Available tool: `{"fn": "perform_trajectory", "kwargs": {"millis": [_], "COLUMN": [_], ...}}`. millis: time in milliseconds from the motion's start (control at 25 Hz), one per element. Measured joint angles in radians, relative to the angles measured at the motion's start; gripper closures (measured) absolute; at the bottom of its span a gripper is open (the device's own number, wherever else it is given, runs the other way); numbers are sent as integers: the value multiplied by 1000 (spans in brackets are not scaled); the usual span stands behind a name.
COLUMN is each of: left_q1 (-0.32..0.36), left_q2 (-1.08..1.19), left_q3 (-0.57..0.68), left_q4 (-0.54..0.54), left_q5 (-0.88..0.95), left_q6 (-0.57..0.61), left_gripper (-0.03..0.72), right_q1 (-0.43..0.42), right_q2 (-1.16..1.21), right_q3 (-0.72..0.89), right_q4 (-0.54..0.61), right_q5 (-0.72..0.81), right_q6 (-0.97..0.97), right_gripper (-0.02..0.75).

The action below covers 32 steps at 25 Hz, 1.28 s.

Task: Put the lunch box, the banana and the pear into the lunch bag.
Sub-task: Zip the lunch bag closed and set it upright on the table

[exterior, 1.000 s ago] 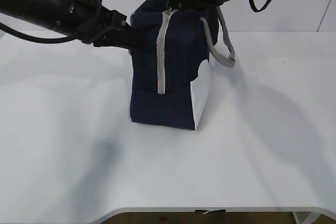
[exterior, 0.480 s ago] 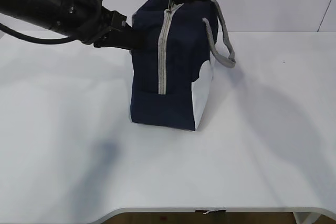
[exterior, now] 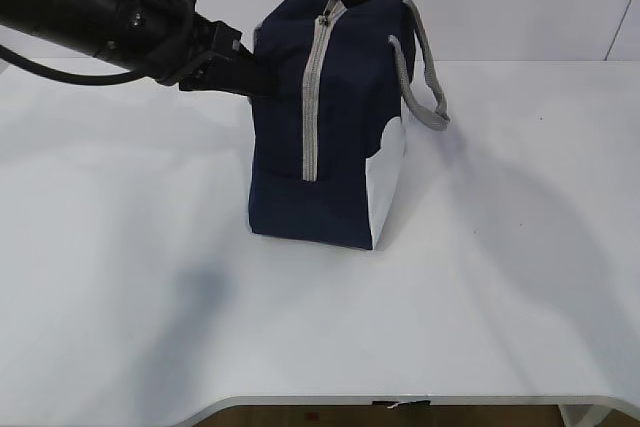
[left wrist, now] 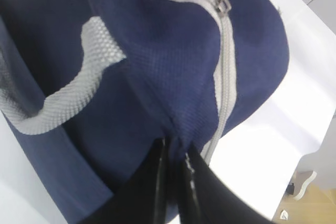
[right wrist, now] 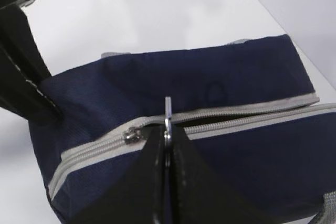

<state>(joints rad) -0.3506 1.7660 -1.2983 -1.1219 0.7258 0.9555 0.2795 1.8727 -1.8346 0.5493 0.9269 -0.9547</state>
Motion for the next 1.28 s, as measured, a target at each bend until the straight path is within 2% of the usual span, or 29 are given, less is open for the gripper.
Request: {"fn": "perform_trajectory", "kwargs": {"millis": [280, 800, 1280], "left_q1": [0, -2, -2], "left_q2": [0, 0, 0], "left_q3": [0, 0, 0], "left_q4": [0, 4, 4], "left_q5": [2, 6, 12], "left_q6": [0, 0, 0], "left_gripper": [662, 661, 658], "right_q1": [0, 0, 0], "right_q2": [15, 50, 69], "right_q3": [-18, -128, -132], "right_q4": [-10, -65, -72], "right_q5": [39, 200, 194], "right_q6": [4, 49, 55], "right_gripper": [731, 731, 731]}}
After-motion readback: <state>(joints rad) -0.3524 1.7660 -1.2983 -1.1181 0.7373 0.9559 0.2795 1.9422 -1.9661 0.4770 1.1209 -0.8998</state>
